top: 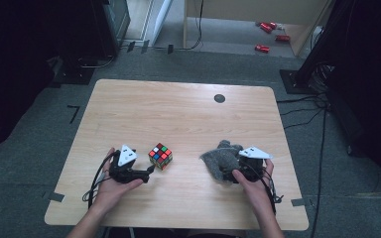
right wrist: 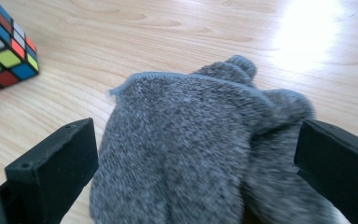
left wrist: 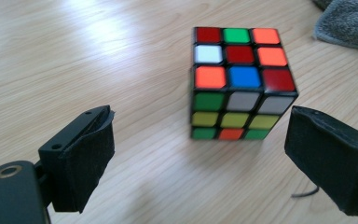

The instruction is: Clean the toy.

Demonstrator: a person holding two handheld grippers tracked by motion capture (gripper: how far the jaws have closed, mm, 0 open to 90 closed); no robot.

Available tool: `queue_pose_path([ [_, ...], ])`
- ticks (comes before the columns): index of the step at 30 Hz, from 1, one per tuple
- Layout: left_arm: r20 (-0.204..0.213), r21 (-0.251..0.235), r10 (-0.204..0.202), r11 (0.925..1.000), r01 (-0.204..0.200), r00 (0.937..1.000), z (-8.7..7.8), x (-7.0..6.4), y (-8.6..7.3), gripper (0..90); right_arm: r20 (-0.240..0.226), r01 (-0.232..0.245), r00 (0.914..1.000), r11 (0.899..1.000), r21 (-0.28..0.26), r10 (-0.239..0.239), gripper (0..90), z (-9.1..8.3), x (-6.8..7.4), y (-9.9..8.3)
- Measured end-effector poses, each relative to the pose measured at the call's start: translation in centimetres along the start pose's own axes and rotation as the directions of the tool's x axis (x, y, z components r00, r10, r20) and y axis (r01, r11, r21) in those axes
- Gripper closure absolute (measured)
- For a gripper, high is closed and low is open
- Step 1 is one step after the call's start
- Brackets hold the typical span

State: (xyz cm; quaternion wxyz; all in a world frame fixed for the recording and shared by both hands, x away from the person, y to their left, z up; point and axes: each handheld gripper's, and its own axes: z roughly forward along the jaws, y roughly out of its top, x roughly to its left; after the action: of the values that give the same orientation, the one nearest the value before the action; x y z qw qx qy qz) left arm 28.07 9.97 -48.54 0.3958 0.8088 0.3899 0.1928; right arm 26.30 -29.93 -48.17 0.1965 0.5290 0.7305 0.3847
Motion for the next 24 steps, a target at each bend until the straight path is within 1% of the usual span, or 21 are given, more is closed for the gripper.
queue_pose_path([
  [2,-0.013,-0.014,-0.008,0.9999,0.008,0.9999,-0.9,0.4,-0.4,8.9,0.004,0.009,1.0,1.0,-0.001,-0.009,0.0,-0.8,-0.2,0.2],
  [3,-0.015,-0.016,-0.011,0.9998,0.011,0.9998,-1.3,0.7,-0.6,8.9,0.001,0.005,1.0,1.0,-0.009,-0.005,0.0,-1.3,-0.3,0.3],
  [4,-0.017,-0.017,-0.016,0.9997,0.015,0.9997,-1.6,0.9,-0.8,8.9,-0.004,-0.005,1.0,1.0,-0.028,0.005,0.0,-2.2,-0.6,0.4],
  [5,-0.018,-0.021,-0.021,0.9996,0.021,0.9996,-2.0,1.1,-1.0,8.9,-0.004,-0.005,1.0,1.0,-0.028,0.005,0.0,-2.2,-0.6,0.4],
  [6,-0.019,-0.024,-0.021,0.9995,0.021,0.9996,-2.3,1.1,-1.2,8.9,-0.001,-0.011,0.9999,0.999,-0.04,0.011,0.0,-2.9,-0.9,0.3],
  [8,-0.022,-0.024,-0.021,0.9995,0.02,0.9995,-2.9,1.3,-1.6,8.9,0.002,-0.012,0.9999,0.999,-0.043,0.012,0.0,-3.2,-1.0,0.2],
  [11,-0.027,-0.028,-0.029,0.9992,0.028,0.9992,-3.8,1.6,-2.3,8.9,0.014,-0.004,0.9999,0.999,-0.041,0.005,0.0,-4.3,-1.4,-0.3],
  [12,-0.03,-0.029,-0.033,0.9991,0.032,0.999,-4.0,1.7,-2.6,8.9,0.014,-0.004,0.9999,0.999,-0.041,0.005,0.0,-4.3,-1.4,-0.3],
  [13,-0.033,-0.027,-0.035,0.999,0.034,0.9988,-4.3,1.9,-2.9,8.9,0.02,0.0,0.9998,0.999,-0.043,0.001,0.0,-4.8,-1.7,-0.6],
  [14,-0.038,-0.028,-0.042,0.9988,0.041,0.9984,-4.5,2.1,-3.1,8.9,0.02,0.0,0.9998,0.999,-0.043,0.001,0.0,-4.8,-1.7,-0.6],
  [17,-0.05,-0.024,-0.063,0.9978,0.061,0.9968,-5.3,2.7,-4.1,8.9,0.033,-0.005,0.9994,0.999,-0.045,0.006,0.0,-5.6,-2.3,-1.4],
  [20,-0.071,-0.019,-0.086,0.9962,0.085,0.9937,-6.1,3.4,-5.1,8.9,0.045,-0.018,0.9988,0.999,-0.042,0.02,0.0,-6.1,-2.9,-2.2],
  [22,-0.106,-0.016,-0.099,0.9951,0.098,0.9894,-6.6,4.0,-5.8,8.9,0.056,-0.026,0.9981,0.999,-0.036,0.028,0.0,-6.4,-3.4,-2.8],
  [23,-0.118,-0.01,-0.105,0.9944,0.105,0.9875,-6.9,4.2,-6.2,8.9,0.065,-0.04,0.997,0.999,-0.028,0.042,0.0,-6.7,-4.0,-3.6],
  [24,-0.125,-0.006,-0.11,0.9939,0.11,0.9861,-7.0,4.4,-6.4,8.9,0.065,-0.04,0.997,0.999,-0.028,0.042,0.0,-6.7,-4.0,-3.6],
])
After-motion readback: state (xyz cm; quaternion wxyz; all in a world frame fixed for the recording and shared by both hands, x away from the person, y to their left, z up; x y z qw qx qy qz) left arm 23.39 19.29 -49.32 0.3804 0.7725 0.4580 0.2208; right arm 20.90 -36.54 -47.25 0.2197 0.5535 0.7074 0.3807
